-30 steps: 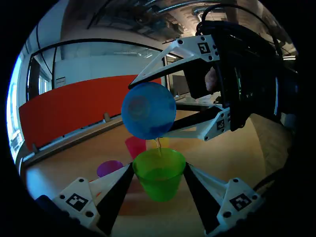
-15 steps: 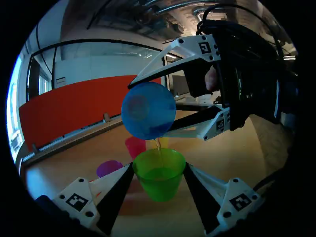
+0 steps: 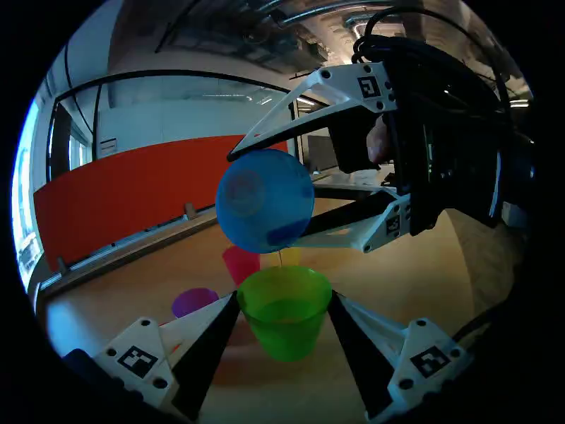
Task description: Pour water
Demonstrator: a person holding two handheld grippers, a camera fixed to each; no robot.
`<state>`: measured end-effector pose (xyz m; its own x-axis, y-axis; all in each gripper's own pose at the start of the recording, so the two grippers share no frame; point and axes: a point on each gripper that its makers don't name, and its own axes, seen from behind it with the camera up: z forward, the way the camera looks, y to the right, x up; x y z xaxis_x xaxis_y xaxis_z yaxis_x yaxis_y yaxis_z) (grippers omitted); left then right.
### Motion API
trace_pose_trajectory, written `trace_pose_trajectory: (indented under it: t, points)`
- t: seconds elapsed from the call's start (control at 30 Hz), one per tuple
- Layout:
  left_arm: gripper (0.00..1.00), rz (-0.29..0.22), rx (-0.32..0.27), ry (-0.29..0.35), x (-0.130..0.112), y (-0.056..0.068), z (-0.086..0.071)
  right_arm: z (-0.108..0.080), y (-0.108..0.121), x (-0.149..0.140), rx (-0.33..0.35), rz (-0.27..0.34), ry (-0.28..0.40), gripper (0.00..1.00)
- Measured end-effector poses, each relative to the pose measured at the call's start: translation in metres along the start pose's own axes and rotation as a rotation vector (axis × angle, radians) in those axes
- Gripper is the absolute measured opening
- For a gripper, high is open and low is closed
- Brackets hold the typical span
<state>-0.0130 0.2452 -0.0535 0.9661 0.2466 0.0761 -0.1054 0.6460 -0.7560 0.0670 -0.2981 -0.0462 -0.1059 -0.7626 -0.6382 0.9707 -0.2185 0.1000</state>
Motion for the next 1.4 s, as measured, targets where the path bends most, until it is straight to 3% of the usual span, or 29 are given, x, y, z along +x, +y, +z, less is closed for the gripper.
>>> trace_pose_trajectory:
  t: [0.37,0.6,1.0,1.3,1.4]
  points:
    - [0.89,-0.001,0.0,0.001,0.0,0.0,0.0,-0.001,0.001,-0.003,-0.002,0.005,-0.001,0.92]
    - [0.89,0.001,-0.001,-0.001,0.0,-0.001,-0.001,-0.003,0.003,-0.004,-0.004,0.074,0.007,0.93]
    - [0.89,0.004,0.003,-0.014,-0.004,-0.002,-0.003,-0.006,0.003,-0.031,-0.011,0.327,0.0,0.93]
    - [0.89,0.006,0.007,-0.02,-0.004,-0.003,-0.003,-0.004,-0.006,-0.056,-0.015,0.609,-0.026,0.92]
    - [0.89,0.008,0.007,-0.022,-0.003,-0.003,-0.003,-0.005,-0.011,-0.06,-0.015,0.73,-0.026,0.92]
